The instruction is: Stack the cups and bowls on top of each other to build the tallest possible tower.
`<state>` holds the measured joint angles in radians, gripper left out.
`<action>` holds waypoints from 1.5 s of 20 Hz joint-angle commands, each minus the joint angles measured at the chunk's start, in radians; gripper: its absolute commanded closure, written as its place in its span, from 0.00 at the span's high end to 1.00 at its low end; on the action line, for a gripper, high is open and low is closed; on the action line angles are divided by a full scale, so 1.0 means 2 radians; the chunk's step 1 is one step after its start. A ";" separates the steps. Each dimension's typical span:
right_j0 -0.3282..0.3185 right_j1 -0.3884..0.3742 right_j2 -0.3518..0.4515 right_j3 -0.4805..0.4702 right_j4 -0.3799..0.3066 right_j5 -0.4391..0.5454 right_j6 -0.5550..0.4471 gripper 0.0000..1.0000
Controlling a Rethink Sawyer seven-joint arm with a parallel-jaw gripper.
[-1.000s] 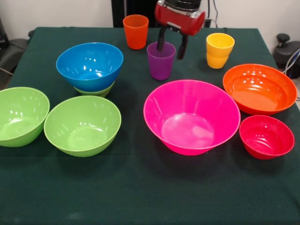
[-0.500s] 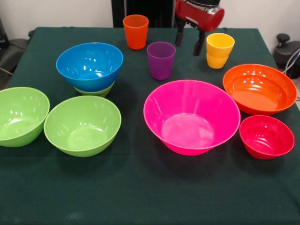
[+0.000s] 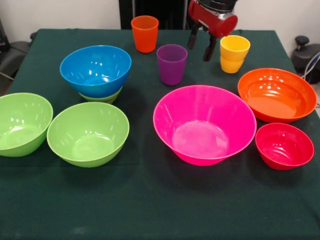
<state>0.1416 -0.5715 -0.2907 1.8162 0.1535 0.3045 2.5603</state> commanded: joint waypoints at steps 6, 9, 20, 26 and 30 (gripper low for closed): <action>0.060 0.043 -0.030 -0.031 0.094 0.057 0.156 1.00; 0.077 0.050 -0.034 -0.041 0.107 0.064 0.158 1.00; 0.101 0.065 -0.062 -0.092 0.124 0.110 0.155 1.00; 0.123 0.087 -0.075 -0.115 0.147 0.123 0.184 1.00; 0.146 0.109 -0.086 -0.128 0.176 0.126 0.223 1.00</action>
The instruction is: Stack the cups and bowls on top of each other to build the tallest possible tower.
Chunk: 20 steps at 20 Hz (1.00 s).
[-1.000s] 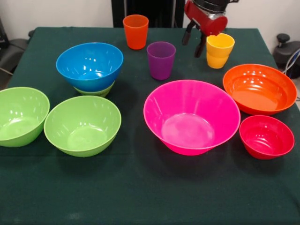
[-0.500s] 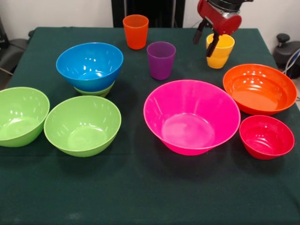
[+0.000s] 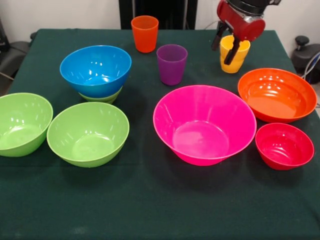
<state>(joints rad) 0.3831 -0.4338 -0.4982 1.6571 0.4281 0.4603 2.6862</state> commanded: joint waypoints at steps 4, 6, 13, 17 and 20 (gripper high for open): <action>0.043 0.054 0.012 -0.058 0.060 0.051 0.178 1.00; 0.048 0.058 0.012 -0.060 0.067 0.053 0.183 1.00; 0.029 0.049 0.040 -0.051 0.049 0.029 0.122 1.00; 0.032 0.063 0.037 -0.060 0.044 0.009 0.119 1.00; 0.026 0.075 0.050 -0.071 0.037 0.004 0.100 1.00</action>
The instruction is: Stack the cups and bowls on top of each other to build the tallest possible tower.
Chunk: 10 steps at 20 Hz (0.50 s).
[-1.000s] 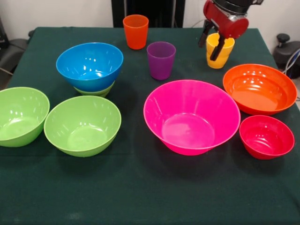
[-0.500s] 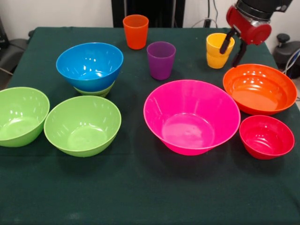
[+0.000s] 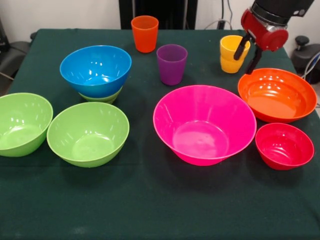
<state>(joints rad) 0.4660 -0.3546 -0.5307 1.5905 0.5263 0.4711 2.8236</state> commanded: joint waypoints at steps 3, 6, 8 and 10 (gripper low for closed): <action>-0.019 0.054 0.080 -0.059 -0.016 -0.010 0.019 1.00; -0.026 0.065 0.100 -0.072 -0.016 -0.017 0.005 1.00; -0.024 0.070 0.104 -0.079 -0.014 -0.011 0.010 1.00; -0.022 0.068 0.105 -0.080 -0.012 -0.004 0.014 1.00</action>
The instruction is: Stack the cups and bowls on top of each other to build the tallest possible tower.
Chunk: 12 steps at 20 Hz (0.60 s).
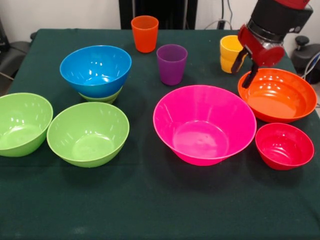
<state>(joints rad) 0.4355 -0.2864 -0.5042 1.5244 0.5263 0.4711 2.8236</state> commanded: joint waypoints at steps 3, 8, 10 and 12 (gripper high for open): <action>-0.005 0.032 0.089 -0.047 -0.013 0.003 0.019 1.00; -0.003 0.031 0.094 -0.047 -0.014 0.007 0.019 1.00; 0.001 0.030 0.093 -0.046 -0.013 0.009 0.024 1.00; 0.005 0.026 0.091 -0.043 -0.012 0.015 0.029 1.00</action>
<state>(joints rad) 0.4405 -0.2528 -0.4652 1.4885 0.5267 0.4709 2.8236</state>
